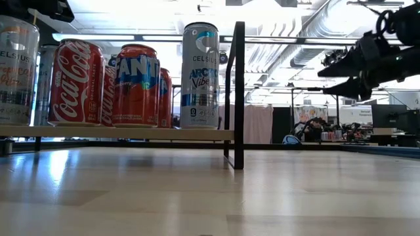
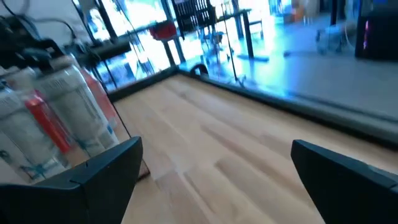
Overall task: Place canned beverage on shelf
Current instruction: Return to Home Position
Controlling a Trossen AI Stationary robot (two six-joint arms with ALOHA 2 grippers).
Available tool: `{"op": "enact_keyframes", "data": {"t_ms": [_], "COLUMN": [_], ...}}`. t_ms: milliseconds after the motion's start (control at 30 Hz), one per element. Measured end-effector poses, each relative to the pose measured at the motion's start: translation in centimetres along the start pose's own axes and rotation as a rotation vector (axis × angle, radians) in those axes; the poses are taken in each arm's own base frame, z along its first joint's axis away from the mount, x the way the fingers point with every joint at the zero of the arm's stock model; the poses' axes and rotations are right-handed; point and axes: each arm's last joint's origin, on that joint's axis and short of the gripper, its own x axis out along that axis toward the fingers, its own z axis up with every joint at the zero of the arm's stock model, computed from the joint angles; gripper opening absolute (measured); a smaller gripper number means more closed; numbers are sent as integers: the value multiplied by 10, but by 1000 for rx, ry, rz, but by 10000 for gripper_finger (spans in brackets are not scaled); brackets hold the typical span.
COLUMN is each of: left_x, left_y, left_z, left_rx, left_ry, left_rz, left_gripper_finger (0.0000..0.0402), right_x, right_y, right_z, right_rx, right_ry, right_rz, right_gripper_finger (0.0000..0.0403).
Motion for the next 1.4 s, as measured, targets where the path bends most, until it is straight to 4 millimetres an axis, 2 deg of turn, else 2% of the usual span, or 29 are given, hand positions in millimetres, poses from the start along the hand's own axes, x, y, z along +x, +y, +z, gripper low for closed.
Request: {"op": "enact_keyframes", "data": {"t_ms": [100, 1400], "left_x": [0, 0], "left_y": [0, 0], "left_z": [0, 0], "left_rx": [0, 0], "left_ry": [0, 4], "left_rz": [0, -1], "left_gripper_finger": [239, 239], "right_x": [-2, -2], "right_y": [1, 0], "right_z": [3, 1], "right_rx": [-25, -26], "right_ry": [-39, -22], "right_rz": [10, -9], "right_gripper_finger": [399, 399]}}
